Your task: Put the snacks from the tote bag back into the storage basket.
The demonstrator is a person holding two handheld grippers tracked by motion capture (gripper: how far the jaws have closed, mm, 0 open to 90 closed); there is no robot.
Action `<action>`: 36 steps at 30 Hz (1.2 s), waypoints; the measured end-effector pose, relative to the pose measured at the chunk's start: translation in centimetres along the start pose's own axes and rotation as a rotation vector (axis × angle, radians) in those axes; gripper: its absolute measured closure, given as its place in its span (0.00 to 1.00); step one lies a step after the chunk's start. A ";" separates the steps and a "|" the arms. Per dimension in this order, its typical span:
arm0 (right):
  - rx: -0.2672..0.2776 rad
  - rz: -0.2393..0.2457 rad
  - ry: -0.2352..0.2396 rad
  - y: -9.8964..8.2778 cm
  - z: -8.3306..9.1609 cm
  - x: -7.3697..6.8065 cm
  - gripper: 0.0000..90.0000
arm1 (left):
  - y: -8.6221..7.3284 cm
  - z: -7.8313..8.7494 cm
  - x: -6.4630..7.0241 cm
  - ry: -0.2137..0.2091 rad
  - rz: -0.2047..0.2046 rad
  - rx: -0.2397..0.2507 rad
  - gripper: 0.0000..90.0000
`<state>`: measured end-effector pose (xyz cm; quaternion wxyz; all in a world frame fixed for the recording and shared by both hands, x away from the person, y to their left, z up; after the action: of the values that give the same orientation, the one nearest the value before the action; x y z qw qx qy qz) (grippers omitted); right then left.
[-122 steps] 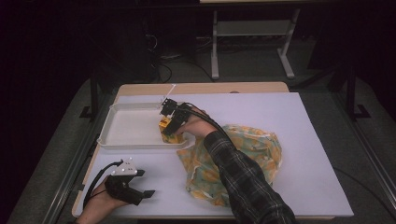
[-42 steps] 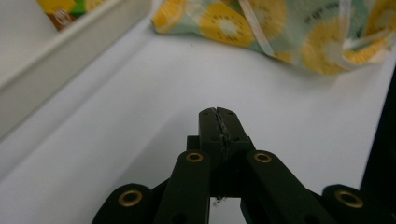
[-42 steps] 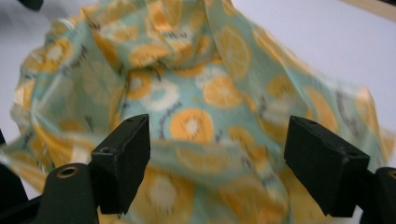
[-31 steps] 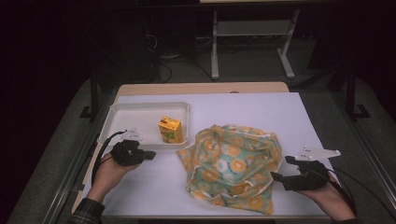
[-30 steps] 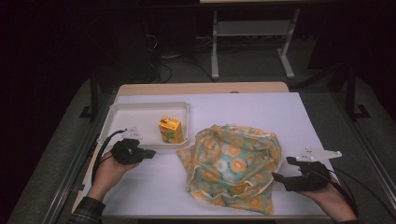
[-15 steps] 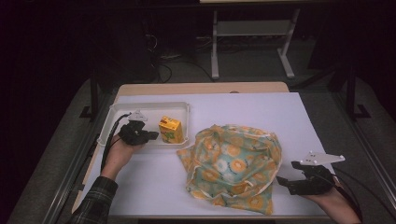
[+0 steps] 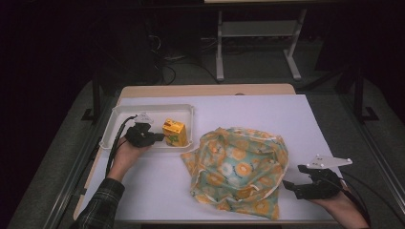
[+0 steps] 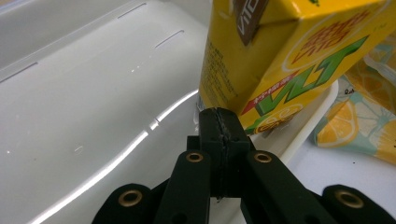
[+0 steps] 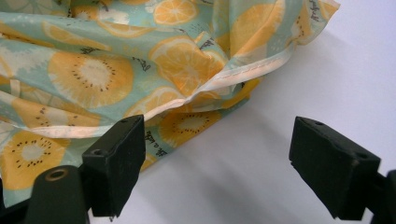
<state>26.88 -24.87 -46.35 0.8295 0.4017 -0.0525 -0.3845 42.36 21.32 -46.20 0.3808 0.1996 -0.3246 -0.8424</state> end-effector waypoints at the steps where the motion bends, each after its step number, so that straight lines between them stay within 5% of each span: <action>1: 0.000 -0.001 0.000 0.0 0.0 0.0 0.21 | 0.0 0.0 0.0 -0.003 0.004 -0.003 1.00; 36: -0.008 0.004 -0.004 -0.1 0.0 0.1 0.20 | -0.2 1.3 2.6 -0.093 -0.057 -0.027 0.99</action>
<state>26.83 -24.98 -46.45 0.8317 0.3974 -0.0532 -0.3840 39.82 19.92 -45.60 0.3440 0.1641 -0.3247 -0.8656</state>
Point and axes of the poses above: each handheld gripper's, and its own axes: z roughly backward along the jaws, y roughly out of its top, x roughly to its right, the point moved 7 cm from there along -z, roughly forward along the jaws, and after that the axes turned 12 degrees about y, right-handed, at the moved point
